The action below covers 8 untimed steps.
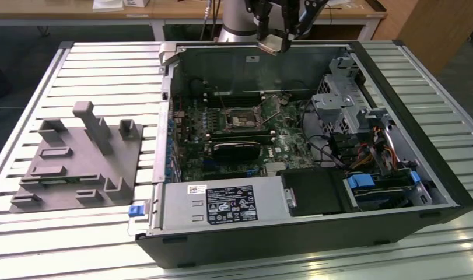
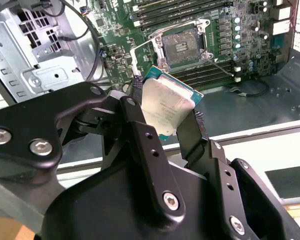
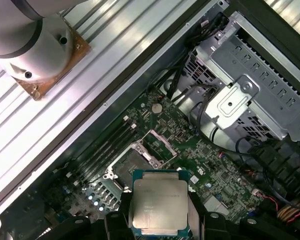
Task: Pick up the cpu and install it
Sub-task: 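Place the cpu into insertion slot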
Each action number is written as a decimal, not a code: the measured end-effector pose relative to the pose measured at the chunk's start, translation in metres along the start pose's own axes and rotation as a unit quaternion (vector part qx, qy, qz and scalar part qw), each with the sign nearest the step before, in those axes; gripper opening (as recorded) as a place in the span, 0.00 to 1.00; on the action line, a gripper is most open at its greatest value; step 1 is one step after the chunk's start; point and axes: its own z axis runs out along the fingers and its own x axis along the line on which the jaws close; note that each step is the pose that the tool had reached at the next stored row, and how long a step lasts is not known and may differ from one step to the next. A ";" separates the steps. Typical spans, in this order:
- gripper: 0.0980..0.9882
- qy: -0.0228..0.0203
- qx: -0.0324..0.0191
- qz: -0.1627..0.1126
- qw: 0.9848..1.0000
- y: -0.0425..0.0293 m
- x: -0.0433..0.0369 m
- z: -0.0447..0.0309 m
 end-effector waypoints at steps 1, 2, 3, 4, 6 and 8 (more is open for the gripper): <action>0.48 0.000 0.000 0.004 1.000 0.0000 0.0000 0.0001; 0.48 -0.001 0.000 0.008 1.000 0.0000 0.0000 0.0002; 0.48 -0.001 0.000 0.012 1.000 0.0000 0.0000 0.0002; 0.48 -0.001 0.000 0.016 1.000 0.0000 0.0000 0.0003; 0.48 -0.002 0.000 0.024 1.000 0.0000 0.0000 0.0004; 0.48 -0.002 0.000 0.032 0.999 0.0000 0.0000 0.0006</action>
